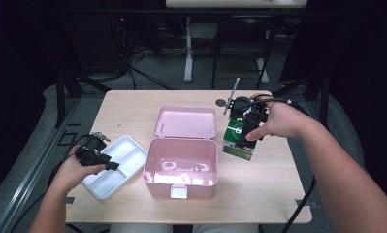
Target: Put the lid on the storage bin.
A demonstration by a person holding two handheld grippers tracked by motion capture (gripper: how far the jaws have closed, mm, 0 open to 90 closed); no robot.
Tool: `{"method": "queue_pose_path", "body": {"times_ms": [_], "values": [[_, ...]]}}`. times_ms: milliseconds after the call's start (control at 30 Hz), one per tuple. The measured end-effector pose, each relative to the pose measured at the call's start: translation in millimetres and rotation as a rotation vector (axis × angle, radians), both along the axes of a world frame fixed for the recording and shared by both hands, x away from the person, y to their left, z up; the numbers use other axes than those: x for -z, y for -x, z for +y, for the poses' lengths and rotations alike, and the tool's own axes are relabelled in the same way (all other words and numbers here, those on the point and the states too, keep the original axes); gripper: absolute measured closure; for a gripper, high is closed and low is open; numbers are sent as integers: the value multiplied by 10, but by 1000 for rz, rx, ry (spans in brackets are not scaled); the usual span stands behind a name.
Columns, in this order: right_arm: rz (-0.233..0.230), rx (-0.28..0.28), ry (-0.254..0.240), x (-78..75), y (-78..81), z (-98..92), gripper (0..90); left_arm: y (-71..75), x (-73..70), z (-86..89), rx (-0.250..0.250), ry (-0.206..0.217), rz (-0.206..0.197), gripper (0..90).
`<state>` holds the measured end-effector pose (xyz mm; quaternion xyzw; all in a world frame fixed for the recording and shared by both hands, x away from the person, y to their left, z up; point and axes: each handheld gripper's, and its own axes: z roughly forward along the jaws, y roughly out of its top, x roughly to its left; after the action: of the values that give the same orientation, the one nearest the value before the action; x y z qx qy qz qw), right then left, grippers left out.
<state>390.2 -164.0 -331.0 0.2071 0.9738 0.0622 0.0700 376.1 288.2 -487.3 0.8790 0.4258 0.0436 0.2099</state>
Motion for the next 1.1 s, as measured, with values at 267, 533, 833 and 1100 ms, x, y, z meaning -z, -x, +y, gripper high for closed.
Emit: {"method": "queue_pose_path", "body": {"times_ms": [267, 533, 833, 1100], "values": [[2, -84, -9, -92, 94, 232, 167, 4, 0, -1, -1, 3, 1, 471], [15, -168, 11, -31, 185, 519, 167, 6, -7, 3, -3, 4, -4, 469], [26, -235, -21, 85, 212, 815, 167, 4, 0, 11, -3, 5, -2, 467], [22, -256, -24, 154, 185, 967, 167, 7, -5, 15, -5, 7, -3, 467]]}}
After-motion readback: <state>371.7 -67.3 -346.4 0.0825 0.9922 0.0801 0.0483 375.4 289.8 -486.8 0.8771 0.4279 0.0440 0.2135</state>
